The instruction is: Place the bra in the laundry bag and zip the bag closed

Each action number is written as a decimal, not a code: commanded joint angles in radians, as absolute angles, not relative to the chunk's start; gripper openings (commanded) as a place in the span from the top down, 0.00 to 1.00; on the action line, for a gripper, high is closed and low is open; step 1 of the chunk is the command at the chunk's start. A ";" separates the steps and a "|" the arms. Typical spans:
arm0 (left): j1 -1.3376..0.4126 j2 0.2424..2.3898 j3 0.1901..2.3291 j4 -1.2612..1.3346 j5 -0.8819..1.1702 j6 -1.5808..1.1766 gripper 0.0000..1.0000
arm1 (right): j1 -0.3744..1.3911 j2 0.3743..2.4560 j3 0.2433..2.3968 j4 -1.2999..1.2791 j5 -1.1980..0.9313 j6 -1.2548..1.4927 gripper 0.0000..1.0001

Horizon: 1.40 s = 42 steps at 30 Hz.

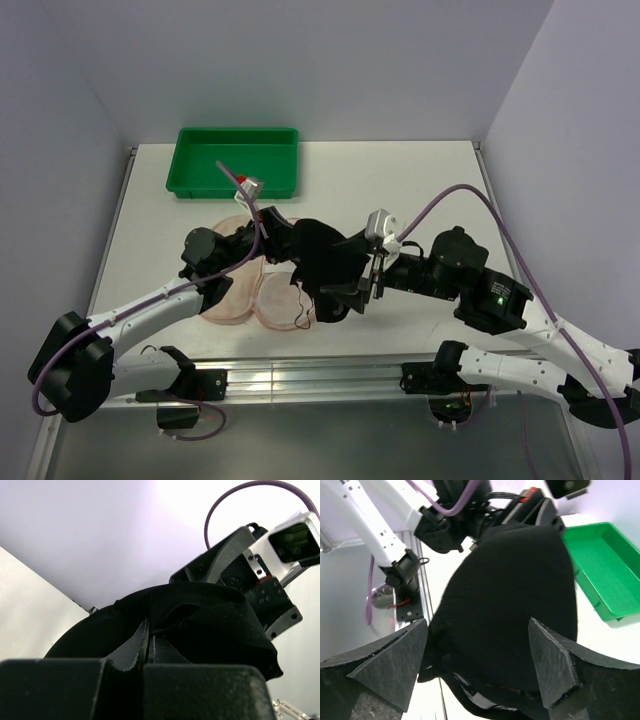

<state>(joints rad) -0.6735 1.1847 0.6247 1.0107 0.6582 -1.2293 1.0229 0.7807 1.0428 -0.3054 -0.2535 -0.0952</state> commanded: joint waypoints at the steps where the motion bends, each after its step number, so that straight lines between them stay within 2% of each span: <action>1: -0.672 1.175 0.627 1.085 0.675 -1.249 1.00 | 1.075 0.784 1.103 -0.342 -0.191 -0.133 0.11; 9: -0.672 1.181 0.620 1.071 0.667 -1.252 1.00 | 1.199 0.851 1.147 -0.367 0.035 -0.178 0.06; 14: -0.672 1.177 0.617 1.072 0.673 -1.249 1.00 | 1.229 0.887 1.167 -0.348 0.205 -0.207 0.11; 20: -0.672 1.200 0.620 1.075 0.695 -1.256 1.00 | 1.241 0.904 1.167 -0.284 0.274 -0.210 0.21; 21: -0.672 1.204 0.618 1.078 0.696 -1.258 1.00 | 1.241 0.902 1.169 -0.278 0.303 -0.209 0.27; 23: -0.673 1.207 0.614 1.086 0.703 -1.264 1.00 | 1.243 0.900 1.167 -0.273 0.337 -0.207 0.28; 25: -0.675 1.207 0.615 1.080 0.706 -1.259 1.00 | 1.243 0.896 1.166 -0.270 0.357 -0.203 0.39; 28: -0.673 1.207 0.617 1.066 0.704 -1.249 1.00 | 1.244 0.885 1.155 -0.250 0.373 -0.195 0.46; 29: -0.675 1.209 0.617 1.066 0.706 -1.247 1.00 | 1.244 0.881 1.157 -0.250 0.376 -0.189 0.51; 30: -0.675 1.210 0.615 1.063 0.707 -1.247 1.00 | 1.244 0.879 1.160 -0.249 0.379 -0.186 0.63; 32: -0.675 1.213 0.617 1.063 0.710 -1.244 1.00 | 1.244 0.871 1.164 -0.250 0.379 -0.175 0.72; 33: -0.675 1.212 0.617 1.058 0.712 -1.241 1.00 | 1.243 0.867 1.166 -0.247 0.380 -0.167 0.82; 35: -0.675 1.203 0.624 0.999 0.710 -1.197 1.00 | 1.241 0.867 1.183 -0.259 0.379 -0.147 0.90; 36: -0.673 1.184 0.632 0.961 0.709 -1.168 0.98 | 1.241 0.876 1.195 -0.288 0.385 -0.135 0.95; 37: -0.670 1.168 0.644 0.863 0.698 -1.139 0.88 | 1.233 0.885 1.213 -0.314 0.391 -0.120 0.99; 38: -0.670 1.149 0.652 0.795 0.683 -1.058 0.74 | 1.226 0.896 1.254 -0.342 0.393 -0.089 1.00; 39: -0.670 1.105 0.663 0.726 0.636 -1.014 0.42 | 1.215 0.917 1.275 -0.397 0.371 -0.077 1.00; 41: -0.669 1.056 0.693 0.550 0.591 -0.906 0.17 | 1.165 0.939 1.317 -0.443 0.351 -0.043 1.00; 42: -0.667 1.002 0.702 0.496 0.544 -0.870 0.13 | 1.134 0.942 1.327 -0.480 0.316 -0.031 1.00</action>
<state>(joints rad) -0.6716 1.1198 0.6254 0.7238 0.6380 -1.0641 1.1923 0.9302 1.2552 -0.4057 0.3408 -0.0956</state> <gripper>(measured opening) 0.819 0.030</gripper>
